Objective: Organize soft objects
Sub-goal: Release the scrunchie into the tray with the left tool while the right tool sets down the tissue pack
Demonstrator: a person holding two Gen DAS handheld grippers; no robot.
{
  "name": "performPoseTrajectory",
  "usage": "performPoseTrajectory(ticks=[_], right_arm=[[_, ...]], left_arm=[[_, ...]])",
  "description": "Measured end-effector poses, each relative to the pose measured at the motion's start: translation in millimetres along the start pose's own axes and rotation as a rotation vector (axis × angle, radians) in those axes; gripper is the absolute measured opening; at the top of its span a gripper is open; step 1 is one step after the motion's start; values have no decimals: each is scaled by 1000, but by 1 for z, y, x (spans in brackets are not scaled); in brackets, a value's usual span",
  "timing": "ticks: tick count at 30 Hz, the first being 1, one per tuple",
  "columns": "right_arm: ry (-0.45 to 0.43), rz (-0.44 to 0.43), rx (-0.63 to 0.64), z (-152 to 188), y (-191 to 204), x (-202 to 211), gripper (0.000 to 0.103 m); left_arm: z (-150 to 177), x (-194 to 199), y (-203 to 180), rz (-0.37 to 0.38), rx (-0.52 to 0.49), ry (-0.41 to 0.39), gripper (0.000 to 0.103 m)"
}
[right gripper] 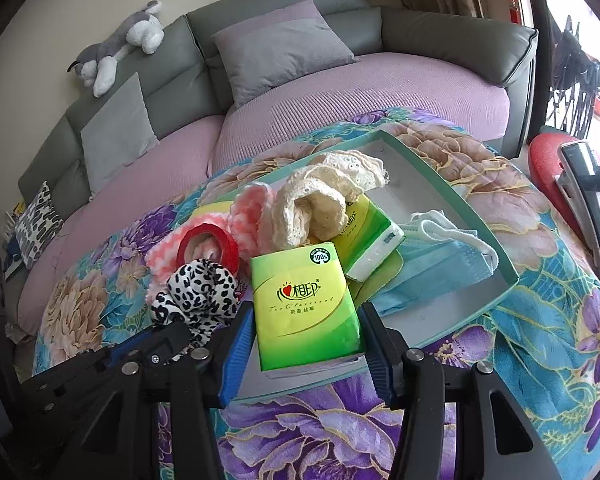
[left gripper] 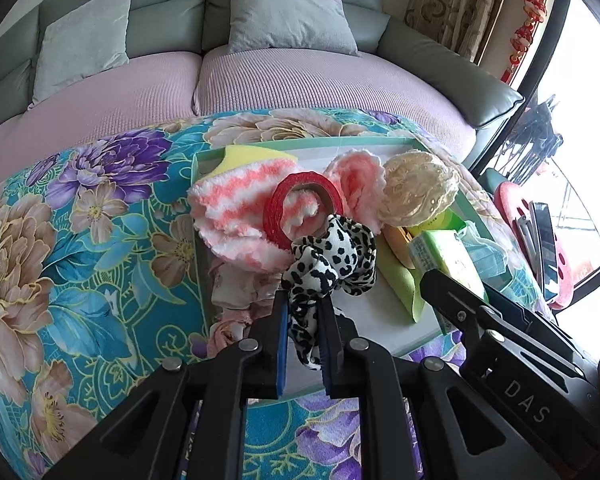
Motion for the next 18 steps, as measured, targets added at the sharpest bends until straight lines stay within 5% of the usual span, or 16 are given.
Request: performPoseTrajectory(ticks=[18], right_arm=[[58,-4,-51,7,-13,-28,54]], left_arm=[[9,-32,-3,-6,-10,69,16]])
Point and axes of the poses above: each gripper's, at about its wrist camera, not at the fingertips, and x roughly against the way its jaws point, y to its left, z to its underside, the point moved 8 cm from there along -x, roughly the way its jaws point, and after that the axes turned 11 degrees about -x, right-handed, at the moved point
